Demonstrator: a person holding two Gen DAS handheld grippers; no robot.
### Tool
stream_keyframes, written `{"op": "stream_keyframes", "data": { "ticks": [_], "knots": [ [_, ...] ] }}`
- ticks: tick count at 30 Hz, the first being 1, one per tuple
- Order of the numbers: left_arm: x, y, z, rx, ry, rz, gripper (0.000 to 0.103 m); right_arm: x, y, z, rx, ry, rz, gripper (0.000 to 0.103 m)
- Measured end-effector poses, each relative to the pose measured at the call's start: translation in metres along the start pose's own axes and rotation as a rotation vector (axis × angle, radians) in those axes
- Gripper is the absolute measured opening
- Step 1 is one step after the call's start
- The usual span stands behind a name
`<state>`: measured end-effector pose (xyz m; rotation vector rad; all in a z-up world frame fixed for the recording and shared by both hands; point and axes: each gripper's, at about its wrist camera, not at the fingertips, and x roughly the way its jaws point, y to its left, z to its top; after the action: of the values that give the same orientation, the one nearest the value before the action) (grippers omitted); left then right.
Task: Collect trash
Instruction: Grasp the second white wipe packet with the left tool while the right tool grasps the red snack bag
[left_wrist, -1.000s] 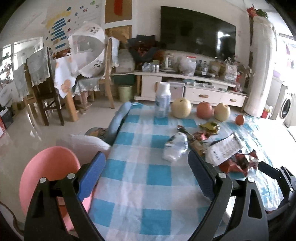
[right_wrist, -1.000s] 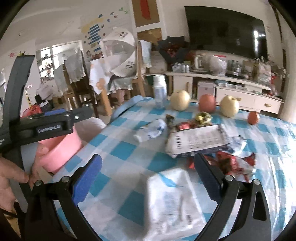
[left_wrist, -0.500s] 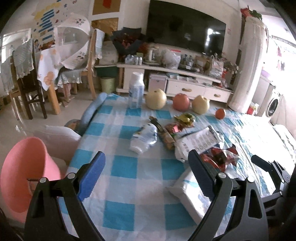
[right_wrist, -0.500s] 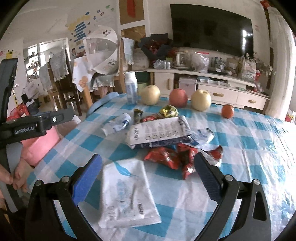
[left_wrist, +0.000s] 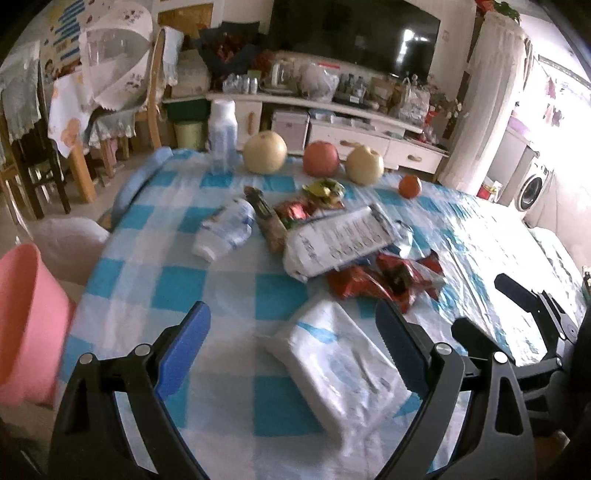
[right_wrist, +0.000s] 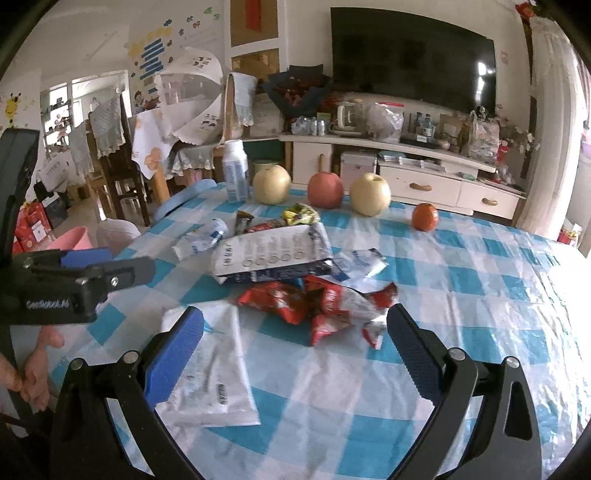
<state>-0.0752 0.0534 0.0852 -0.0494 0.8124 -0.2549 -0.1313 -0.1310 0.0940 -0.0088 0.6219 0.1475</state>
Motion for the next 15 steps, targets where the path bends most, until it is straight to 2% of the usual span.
{"op": "stream_keyframes", "data": {
  "ticks": [7, 15],
  "knots": [
    [0.015, -0.026, -0.024, -0.059, 0.088, -0.004, 0.091, -0.006, -0.037, 0.002, -0.016, -0.011, -0.058, 0.098],
    [0.040, -0.046, -0.042, -0.050, 0.137, 0.068, 0.091, 0.009, -0.072, 0.012, 0.026, 0.023, -0.024, 0.098]
  ]
}}
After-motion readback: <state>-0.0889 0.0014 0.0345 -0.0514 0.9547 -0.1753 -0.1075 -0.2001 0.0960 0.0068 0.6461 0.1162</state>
